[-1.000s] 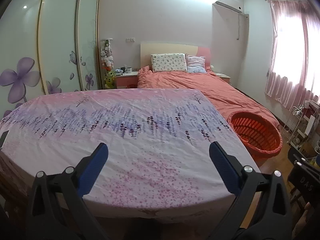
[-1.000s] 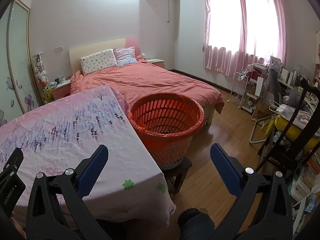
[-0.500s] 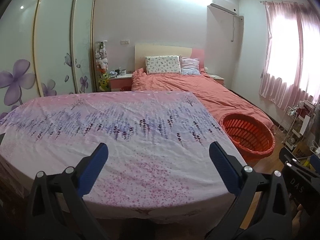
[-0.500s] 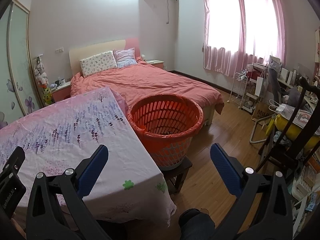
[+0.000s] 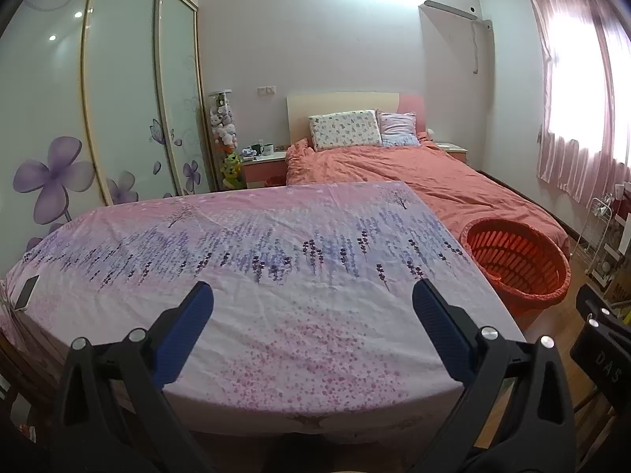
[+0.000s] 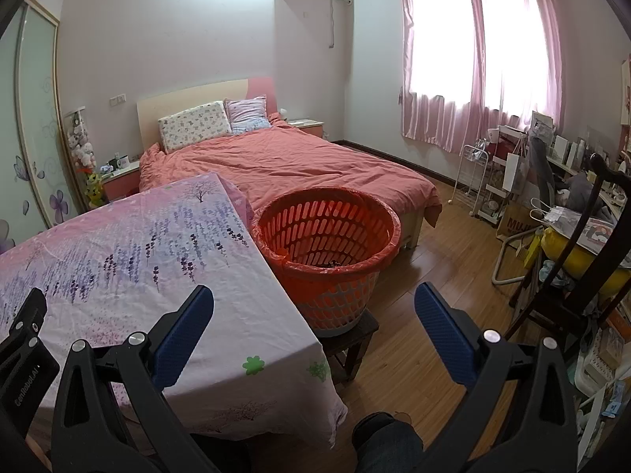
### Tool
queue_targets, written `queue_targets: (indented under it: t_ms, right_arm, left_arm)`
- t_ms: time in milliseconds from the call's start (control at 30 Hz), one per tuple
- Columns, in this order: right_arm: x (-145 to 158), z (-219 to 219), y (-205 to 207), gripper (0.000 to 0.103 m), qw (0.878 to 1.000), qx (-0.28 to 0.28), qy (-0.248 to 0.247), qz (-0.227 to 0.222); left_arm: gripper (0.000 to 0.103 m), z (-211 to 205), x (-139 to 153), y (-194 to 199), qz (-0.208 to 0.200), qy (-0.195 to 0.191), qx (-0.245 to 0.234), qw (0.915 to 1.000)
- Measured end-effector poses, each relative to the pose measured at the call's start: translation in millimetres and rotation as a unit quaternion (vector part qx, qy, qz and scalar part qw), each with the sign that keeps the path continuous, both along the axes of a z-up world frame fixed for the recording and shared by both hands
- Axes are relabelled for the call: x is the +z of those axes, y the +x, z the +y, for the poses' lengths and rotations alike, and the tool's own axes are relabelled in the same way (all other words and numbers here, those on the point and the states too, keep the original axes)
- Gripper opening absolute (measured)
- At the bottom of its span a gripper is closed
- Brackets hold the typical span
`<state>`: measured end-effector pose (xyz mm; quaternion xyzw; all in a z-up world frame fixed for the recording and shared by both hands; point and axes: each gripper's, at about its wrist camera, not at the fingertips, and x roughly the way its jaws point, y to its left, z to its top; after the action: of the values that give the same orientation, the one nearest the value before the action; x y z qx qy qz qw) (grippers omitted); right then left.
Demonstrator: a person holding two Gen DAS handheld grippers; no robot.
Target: Collect trash
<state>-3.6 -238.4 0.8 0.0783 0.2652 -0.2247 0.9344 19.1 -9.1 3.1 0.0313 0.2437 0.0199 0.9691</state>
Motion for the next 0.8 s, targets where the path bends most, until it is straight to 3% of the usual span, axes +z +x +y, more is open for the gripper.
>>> queue_targets:
  t_ms: [800]
  right_arm:
    - [9.5,0.2,-0.9,0.101,1.0,0.002,-0.008,-0.011]
  left_arm:
    - [0.099,0.7,5.3,-3.7,-0.002,-0.017,-0.011,0.9998]
